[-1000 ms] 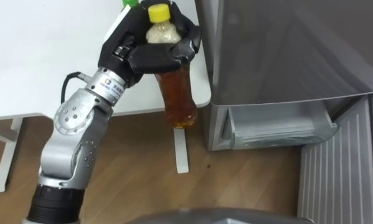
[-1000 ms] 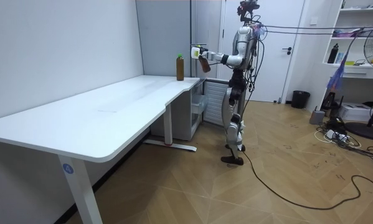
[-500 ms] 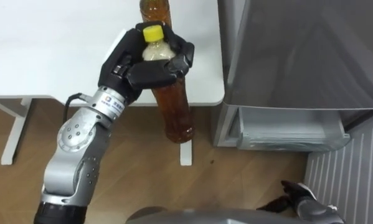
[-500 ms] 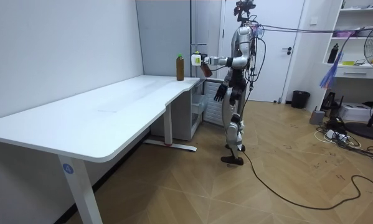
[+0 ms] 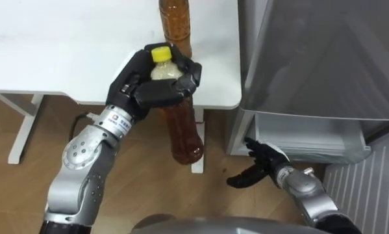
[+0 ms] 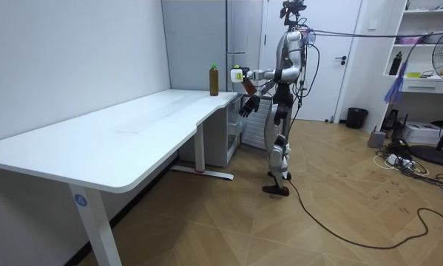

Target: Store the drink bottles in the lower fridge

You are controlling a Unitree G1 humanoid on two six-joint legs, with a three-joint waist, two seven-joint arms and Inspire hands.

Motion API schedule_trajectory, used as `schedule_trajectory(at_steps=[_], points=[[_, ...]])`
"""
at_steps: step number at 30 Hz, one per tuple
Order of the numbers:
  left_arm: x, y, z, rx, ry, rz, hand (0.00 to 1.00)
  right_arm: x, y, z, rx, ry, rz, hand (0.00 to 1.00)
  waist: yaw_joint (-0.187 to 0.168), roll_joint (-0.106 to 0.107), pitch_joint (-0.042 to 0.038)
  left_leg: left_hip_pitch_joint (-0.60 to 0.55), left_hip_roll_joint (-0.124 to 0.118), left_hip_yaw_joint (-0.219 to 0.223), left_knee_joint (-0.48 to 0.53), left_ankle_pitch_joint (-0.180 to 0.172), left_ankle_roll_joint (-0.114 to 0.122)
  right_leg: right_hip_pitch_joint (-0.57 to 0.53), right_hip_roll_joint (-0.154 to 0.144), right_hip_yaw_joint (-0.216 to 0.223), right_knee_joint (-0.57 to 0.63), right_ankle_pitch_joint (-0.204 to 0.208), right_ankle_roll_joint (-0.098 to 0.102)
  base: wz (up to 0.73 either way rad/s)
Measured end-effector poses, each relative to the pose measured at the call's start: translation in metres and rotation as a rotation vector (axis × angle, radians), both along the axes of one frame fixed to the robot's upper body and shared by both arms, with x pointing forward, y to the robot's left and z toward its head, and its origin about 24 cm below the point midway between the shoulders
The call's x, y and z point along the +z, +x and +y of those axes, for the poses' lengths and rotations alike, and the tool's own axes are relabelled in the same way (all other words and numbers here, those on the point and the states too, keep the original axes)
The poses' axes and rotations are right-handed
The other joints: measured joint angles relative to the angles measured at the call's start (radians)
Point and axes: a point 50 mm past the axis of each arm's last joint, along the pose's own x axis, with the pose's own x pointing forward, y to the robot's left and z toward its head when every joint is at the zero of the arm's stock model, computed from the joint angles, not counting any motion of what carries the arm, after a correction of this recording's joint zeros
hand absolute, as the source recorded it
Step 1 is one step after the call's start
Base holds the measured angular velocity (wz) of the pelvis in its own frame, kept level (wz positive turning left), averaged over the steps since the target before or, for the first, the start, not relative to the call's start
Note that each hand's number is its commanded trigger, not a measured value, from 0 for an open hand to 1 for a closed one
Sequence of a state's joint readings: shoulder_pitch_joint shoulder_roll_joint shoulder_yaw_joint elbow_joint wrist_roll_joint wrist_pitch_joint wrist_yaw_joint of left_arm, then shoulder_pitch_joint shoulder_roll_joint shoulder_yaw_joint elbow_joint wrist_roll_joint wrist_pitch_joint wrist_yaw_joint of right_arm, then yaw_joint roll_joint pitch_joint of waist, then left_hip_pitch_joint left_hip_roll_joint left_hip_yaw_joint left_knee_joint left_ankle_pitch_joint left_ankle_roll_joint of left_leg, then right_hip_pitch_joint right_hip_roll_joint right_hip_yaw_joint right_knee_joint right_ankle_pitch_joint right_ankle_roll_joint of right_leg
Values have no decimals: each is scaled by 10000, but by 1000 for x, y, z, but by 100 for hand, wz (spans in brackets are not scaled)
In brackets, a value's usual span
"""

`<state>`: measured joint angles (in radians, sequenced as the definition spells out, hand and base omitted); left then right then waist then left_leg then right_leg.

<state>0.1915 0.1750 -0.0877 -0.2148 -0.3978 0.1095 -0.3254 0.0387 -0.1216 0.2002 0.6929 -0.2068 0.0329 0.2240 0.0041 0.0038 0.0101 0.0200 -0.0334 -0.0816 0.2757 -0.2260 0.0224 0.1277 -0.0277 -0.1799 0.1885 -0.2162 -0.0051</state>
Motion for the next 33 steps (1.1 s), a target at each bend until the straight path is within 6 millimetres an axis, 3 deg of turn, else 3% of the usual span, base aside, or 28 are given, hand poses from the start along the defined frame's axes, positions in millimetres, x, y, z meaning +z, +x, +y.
schedule_trajectory(at_steps=[17, 24, 33], points=[[-16, -3, 1, -10, 398, 595, 100, 49, 14, 27, 2520, 2521, -1293, 0, 115, -1, -1, 55, 5, 153, -10, -3, 1, 44, -3, -10, 38, 2, 1, -1], [-16, -5, -3, -438, 391, 558, 100, 51, 11, 28, 3195, 3354, -859, 0, 103, -42, 25, 33, 20, 145, -16, -2, 4, 58, -55, -127, 70, 1, 4, 1], [-25, -10, -18, -1442, 643, 875, 100, 57, 7, 45, 3936, 5067, -530, 0, 35, -93, 59, -169, 17, 145, -8, -2, 5, -88, -41, -152, 76, 1, 5, 1]])
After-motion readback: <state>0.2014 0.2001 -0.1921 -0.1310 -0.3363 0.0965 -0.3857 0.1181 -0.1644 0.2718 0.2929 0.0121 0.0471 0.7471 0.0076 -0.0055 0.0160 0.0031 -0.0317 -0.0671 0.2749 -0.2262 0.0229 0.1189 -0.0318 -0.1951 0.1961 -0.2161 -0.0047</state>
